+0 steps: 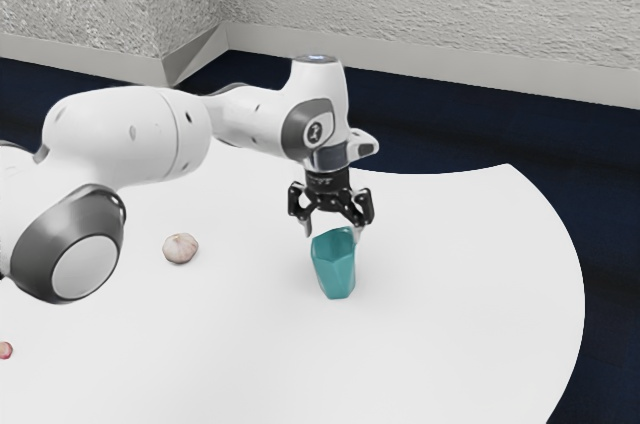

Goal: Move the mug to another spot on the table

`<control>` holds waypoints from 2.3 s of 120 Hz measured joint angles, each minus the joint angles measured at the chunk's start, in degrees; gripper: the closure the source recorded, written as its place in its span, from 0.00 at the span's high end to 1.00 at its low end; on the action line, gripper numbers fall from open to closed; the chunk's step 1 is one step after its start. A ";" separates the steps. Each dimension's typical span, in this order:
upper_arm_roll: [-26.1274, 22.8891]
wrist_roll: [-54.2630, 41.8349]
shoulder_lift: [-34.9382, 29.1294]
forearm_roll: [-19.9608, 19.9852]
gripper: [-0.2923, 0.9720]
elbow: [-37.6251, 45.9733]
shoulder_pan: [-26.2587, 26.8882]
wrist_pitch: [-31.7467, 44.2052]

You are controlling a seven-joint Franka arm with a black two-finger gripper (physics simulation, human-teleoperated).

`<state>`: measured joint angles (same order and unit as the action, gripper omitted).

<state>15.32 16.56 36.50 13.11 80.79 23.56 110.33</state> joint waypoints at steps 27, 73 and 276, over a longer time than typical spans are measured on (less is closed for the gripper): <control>0.36 4.45 1.41 0.99 0.77 -0.19 -0.05 0.59; 1.39 8.89 4.28 2.92 0.68 -3.45 -0.26 0.80; 13.47 5.02 -0.84 14.34 0.18 -3.62 -0.30 -23.38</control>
<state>28.79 21.58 35.65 27.44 77.17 23.26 86.95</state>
